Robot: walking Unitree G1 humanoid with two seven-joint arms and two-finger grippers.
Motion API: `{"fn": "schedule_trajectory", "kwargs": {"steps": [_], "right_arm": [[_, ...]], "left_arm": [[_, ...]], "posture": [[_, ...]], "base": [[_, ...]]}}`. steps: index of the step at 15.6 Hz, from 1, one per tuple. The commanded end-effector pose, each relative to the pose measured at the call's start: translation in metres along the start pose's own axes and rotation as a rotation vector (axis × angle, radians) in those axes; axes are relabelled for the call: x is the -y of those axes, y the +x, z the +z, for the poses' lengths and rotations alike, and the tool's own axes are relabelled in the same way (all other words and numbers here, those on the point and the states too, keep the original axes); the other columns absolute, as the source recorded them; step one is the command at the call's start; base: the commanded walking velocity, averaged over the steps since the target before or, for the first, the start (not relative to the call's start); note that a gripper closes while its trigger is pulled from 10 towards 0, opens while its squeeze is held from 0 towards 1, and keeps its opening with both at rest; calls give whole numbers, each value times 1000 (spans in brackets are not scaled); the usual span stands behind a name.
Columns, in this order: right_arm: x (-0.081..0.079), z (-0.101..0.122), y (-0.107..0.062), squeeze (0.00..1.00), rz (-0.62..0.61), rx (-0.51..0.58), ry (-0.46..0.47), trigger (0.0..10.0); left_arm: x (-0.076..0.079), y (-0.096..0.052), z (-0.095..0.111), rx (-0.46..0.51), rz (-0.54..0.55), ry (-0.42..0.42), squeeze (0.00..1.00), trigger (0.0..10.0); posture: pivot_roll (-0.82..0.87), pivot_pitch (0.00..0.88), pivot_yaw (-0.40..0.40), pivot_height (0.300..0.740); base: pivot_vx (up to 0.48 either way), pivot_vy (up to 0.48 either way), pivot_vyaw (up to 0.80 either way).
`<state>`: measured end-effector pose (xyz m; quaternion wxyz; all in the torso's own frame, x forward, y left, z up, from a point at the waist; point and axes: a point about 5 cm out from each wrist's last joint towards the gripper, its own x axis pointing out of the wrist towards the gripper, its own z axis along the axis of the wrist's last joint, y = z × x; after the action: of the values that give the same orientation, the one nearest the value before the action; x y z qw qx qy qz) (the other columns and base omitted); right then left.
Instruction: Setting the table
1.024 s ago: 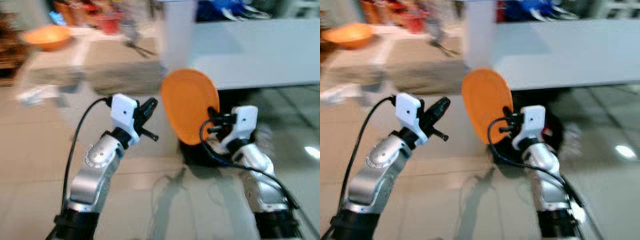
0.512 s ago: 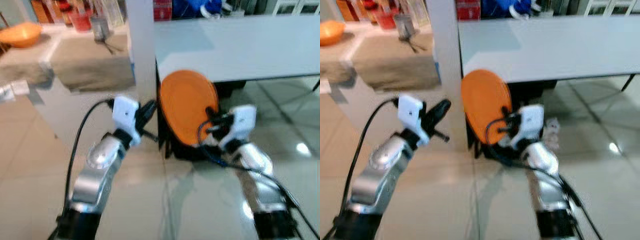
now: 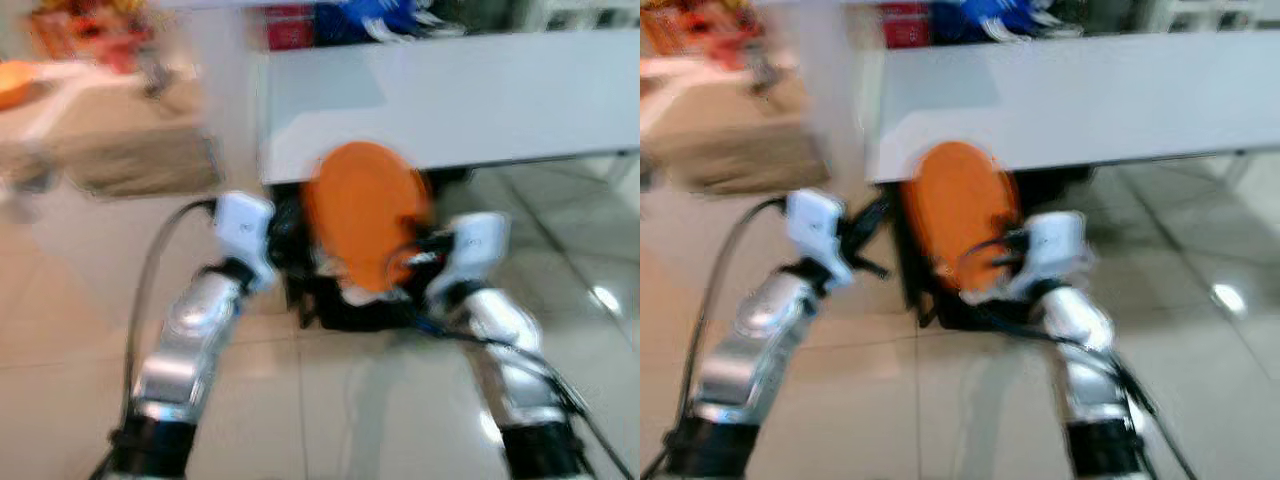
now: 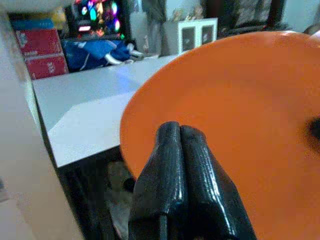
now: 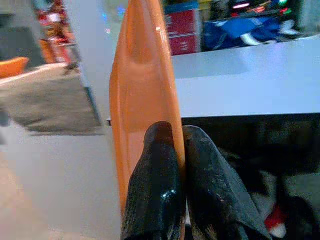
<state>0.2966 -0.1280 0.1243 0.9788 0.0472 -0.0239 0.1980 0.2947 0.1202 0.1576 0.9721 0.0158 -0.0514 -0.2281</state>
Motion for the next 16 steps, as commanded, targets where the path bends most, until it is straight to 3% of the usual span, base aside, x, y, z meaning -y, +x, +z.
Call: {"fn": "schedule_trajectory", "kwargs": {"steps": [1,16], "right_arm": [[9,12,-2,0,-29,53,-28,0],[7,10,-4,0,-29,54,-18,0]], "left_arm": [[5,5,5,19,-13,14,0,10000],[6,7,6,24,-32,38,0,10000]], "posture": [[-97,0,78,740],[-102,0,91,740]], "base": [[352,-322,0],[311,-360,0]]}}
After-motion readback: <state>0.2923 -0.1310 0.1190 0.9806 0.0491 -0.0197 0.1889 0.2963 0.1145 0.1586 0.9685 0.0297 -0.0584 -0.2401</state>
